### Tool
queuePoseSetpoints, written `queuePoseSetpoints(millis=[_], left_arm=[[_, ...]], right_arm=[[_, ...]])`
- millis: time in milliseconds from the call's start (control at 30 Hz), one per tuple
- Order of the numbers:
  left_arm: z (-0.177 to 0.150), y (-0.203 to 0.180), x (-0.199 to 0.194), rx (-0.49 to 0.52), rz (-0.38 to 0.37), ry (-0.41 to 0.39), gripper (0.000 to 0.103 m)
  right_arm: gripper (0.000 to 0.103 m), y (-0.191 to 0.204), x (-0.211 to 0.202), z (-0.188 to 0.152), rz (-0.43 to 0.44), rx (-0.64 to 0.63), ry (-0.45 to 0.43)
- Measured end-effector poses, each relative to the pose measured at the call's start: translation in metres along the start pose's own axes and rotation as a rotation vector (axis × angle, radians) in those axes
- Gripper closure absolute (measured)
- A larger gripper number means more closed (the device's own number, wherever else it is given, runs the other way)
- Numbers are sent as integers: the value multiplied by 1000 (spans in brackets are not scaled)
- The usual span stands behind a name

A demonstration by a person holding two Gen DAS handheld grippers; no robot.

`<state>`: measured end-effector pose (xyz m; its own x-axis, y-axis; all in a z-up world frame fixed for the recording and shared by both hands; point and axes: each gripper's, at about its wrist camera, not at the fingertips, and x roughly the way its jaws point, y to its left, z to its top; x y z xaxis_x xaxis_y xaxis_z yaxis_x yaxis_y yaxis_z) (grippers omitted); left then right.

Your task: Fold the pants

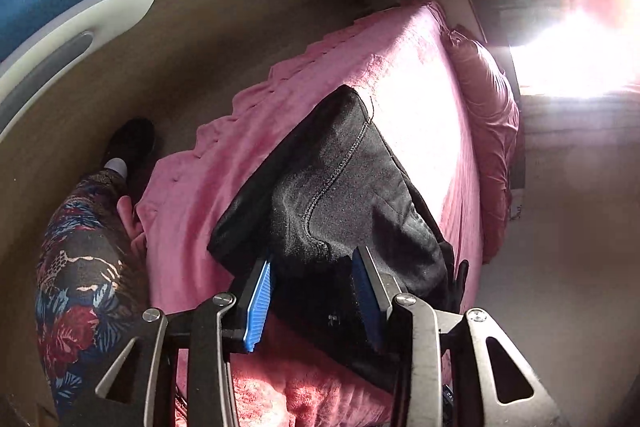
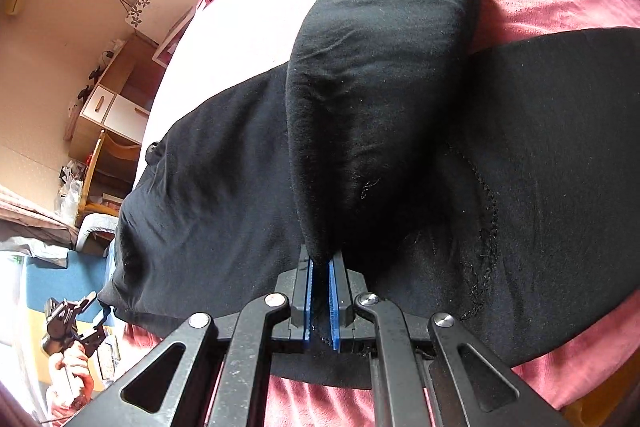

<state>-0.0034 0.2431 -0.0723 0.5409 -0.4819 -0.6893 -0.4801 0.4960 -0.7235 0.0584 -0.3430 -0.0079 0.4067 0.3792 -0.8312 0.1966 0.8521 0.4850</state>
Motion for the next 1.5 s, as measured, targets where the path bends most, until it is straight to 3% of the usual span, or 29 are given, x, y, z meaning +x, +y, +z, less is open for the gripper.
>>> queuePoseSetpoints(millis=[100,200,300,400,567,633,833,967,1033,1133,1233,1267,1367,1433,1500], left_arm=[[2,-2,5,-17,22,20,64],[3,-3,0,3,59,-31,66],[6,-15,1,76,82,-61,80],[11,-37,3,165,92,-88,86],[12,-87,-28,376,-61,-204,87],[6,-93,-36,483,-20,-239,87],[-3,-33,10,468,211,-37,87],[-11,-13,12,431,231,-20,87],[-13,-22,5,463,229,-43,87],[-14,-31,12,512,289,-29,86],[-15,-26,23,487,342,33,74],[-15,-25,20,478,359,24,68],[-12,-31,-3,466,395,-57,67],[-9,-40,-21,472,452,-156,68],[-9,-54,-36,481,419,-220,68]], right_arm=[[96,-8,-7,1,2,-1,-1],[96,-11,-10,1,3,-1,-2],[96,-11,-10,2,0,-3,1],[96,-10,-12,3,-1,-3,-1],[96,-5,-28,7,46,-14,-44],[96,-5,-39,4,58,-32,-59],[96,-26,-36,-13,-6,-18,7],[96,-29,-32,-20,-31,-14,27],[97,-25,-39,-20,-35,-27,16],[97,-19,-47,-20,-30,-53,5],[97,-22,-33,-22,-85,-84,49],[96,-25,-28,-24,-93,-85,66],[95,-25,-28,-22,-86,-78,61],[87,-26,-34,-18,-67,-74,64],[78,-28,-47,-13,-64,-74,50]])
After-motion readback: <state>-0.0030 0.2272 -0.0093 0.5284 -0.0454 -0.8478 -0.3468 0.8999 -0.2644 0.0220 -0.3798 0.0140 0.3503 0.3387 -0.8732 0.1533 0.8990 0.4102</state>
